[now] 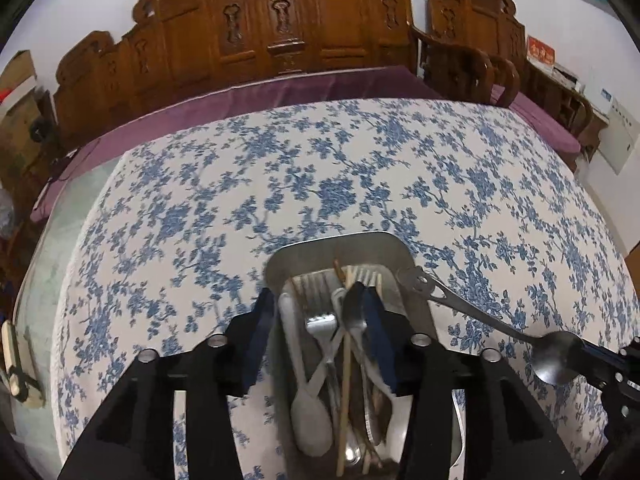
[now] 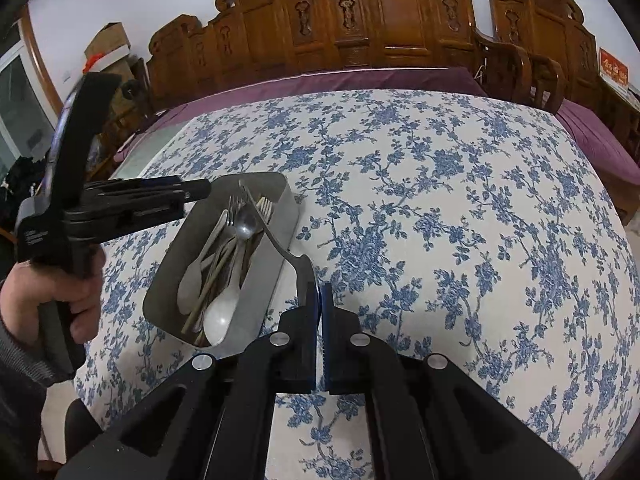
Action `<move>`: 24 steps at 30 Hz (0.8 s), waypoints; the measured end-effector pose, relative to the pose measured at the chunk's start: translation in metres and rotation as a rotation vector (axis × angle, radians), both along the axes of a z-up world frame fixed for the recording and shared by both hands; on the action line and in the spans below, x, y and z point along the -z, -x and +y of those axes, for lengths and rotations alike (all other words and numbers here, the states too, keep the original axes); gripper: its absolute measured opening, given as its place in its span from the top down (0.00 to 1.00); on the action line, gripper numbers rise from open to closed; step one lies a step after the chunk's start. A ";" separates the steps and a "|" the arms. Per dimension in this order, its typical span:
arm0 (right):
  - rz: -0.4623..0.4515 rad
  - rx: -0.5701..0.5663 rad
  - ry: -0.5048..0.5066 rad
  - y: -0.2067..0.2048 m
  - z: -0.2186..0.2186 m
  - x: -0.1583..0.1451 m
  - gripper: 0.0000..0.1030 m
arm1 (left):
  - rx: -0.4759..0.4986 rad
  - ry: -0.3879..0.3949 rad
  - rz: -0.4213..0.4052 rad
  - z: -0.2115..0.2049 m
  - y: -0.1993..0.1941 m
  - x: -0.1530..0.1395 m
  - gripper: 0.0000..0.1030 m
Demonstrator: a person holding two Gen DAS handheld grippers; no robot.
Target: Organize utensils
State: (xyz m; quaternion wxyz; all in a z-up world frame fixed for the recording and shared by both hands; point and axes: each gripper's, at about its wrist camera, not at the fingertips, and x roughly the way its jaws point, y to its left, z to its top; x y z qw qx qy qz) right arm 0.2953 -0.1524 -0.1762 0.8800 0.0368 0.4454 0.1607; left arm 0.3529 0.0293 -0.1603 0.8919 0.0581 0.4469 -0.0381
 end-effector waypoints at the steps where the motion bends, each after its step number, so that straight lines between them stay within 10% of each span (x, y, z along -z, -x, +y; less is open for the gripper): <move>1: -0.001 -0.002 0.003 0.000 0.003 0.000 0.97 | -0.006 0.006 -0.002 0.005 0.002 -0.001 0.52; 24: -0.111 -0.036 0.341 -0.028 0.120 0.006 0.97 | -0.061 0.066 -0.041 0.085 0.083 -0.016 0.22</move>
